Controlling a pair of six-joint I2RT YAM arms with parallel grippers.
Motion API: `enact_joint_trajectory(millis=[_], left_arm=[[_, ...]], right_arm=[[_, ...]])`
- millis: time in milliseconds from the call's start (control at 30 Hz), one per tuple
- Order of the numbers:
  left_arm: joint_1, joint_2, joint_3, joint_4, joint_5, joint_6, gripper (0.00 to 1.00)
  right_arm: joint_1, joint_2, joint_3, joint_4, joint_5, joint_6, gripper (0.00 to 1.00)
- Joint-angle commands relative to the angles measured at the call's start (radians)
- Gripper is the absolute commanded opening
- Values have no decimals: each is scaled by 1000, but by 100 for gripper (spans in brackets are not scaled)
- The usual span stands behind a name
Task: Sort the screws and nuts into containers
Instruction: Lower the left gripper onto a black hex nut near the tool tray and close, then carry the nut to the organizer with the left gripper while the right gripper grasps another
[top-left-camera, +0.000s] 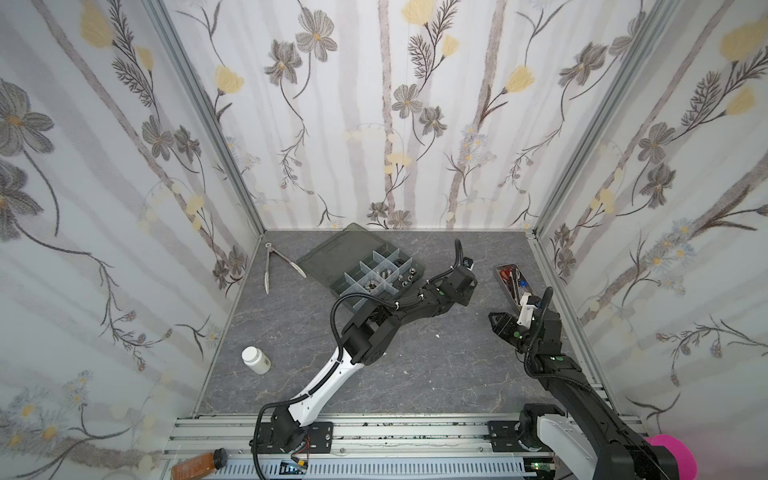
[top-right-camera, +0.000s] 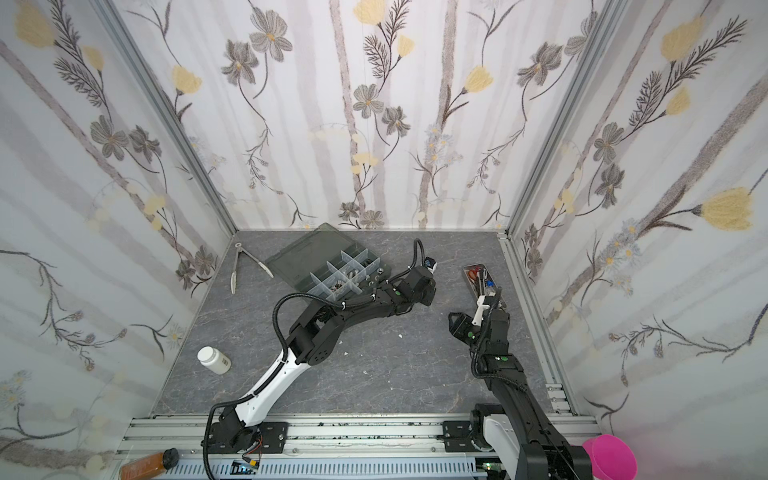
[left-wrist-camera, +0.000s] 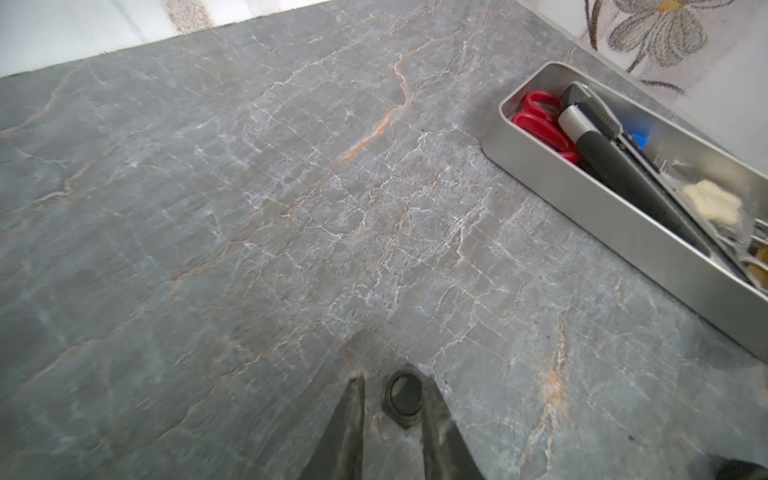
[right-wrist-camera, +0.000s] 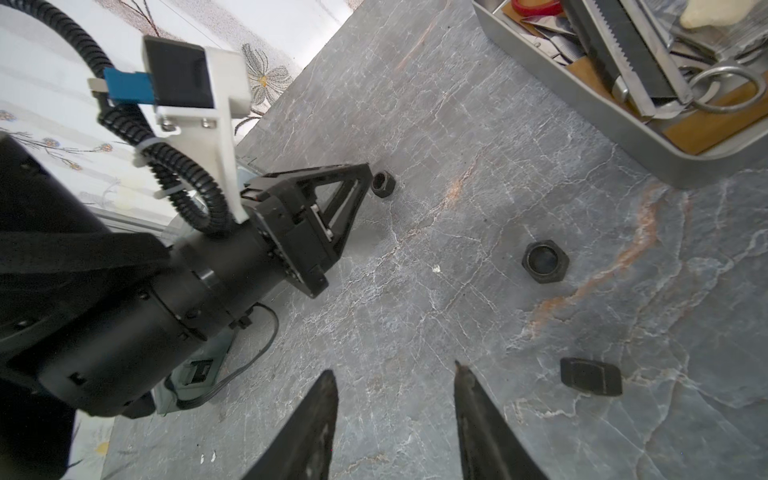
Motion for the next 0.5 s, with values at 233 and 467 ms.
enact_joint_trajectory(millis=[233,467], left_arm=[[27,-278,-314,137,22,-88,24],[52,-583,-591,163,-11,-135,45]], right_arm=[[2,38,33,26,-26,-21,49],[49,298,188,-33,4,-83,57]])
